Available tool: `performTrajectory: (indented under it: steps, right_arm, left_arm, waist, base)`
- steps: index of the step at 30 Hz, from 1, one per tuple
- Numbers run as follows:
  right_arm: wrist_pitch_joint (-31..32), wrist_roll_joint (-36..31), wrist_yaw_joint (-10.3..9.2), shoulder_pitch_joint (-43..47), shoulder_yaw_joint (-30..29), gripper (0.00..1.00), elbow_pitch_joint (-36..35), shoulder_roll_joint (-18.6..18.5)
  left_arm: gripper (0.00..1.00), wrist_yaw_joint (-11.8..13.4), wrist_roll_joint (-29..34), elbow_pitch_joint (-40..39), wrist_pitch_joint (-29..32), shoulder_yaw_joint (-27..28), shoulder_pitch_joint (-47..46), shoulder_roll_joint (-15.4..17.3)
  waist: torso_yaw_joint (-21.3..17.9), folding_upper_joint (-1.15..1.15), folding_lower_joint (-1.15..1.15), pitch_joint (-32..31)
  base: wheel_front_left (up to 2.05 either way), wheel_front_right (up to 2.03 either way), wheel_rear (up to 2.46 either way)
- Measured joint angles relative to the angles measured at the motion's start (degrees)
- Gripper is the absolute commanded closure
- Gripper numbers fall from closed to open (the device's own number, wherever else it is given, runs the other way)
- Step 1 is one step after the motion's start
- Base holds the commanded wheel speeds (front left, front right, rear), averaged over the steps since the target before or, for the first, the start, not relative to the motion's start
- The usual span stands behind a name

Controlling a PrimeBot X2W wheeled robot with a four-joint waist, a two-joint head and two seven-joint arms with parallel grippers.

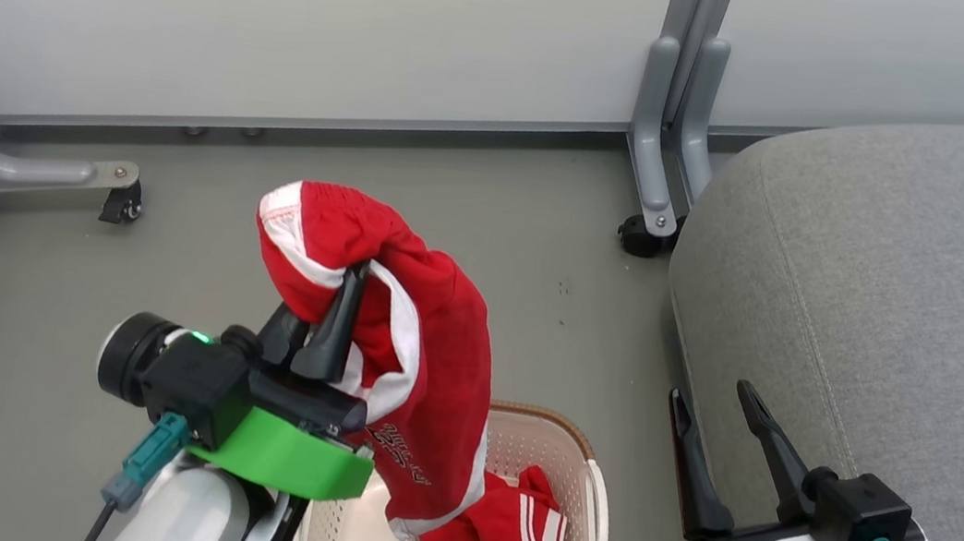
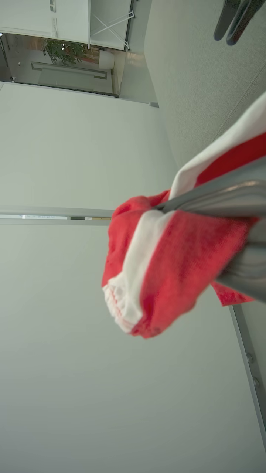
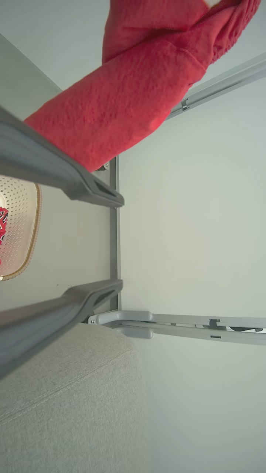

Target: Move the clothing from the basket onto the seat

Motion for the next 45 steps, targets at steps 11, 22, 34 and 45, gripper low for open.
performTrajectory:
  steps: [11,22,34,45]
  right_arm:
    - [1.15,-0.01,0.00,1.80,-0.32,0.00,-1.79,0.48]
    - [1.45,-0.02,0.00,2.27,0.13,0.00,-1.97,0.76]
    - [-0.07,4.94,0.00,-8.66,14.89,0.00,3.65,-1.20]
    - [-2.35,11.43,0.00,-22.12,27.69,0.00,13.39,-2.26]
  left_arm:
    - [1.00,0.02,-0.45,-2.38,0.01,-0.98,1.97,0.13]
    - [1.00,0.22,-0.52,-3.36,0.20,-1.46,1.95,0.59]
    - [1.00,-1.36,-0.16,-3.54,0.45,-4.48,-0.19,-0.42]
    - [1.00,-2.96,0.48,-2.10,0.77,-7.81,-1.70,-1.44]
  waist:
    - [1.13,0.00,0.00,-1.13]
    - [1.64,0.00,0.00,-0.99]
    - [4.32,0.00,0.00,0.05]
    - [7.35,0.00,0.01,1.23]
  base:
    - [0.00,0.00,0.00]
    - [0.00,0.00,0.00]
    - [0.00,0.00,0.00]
    - [0.00,0.00,0.00]
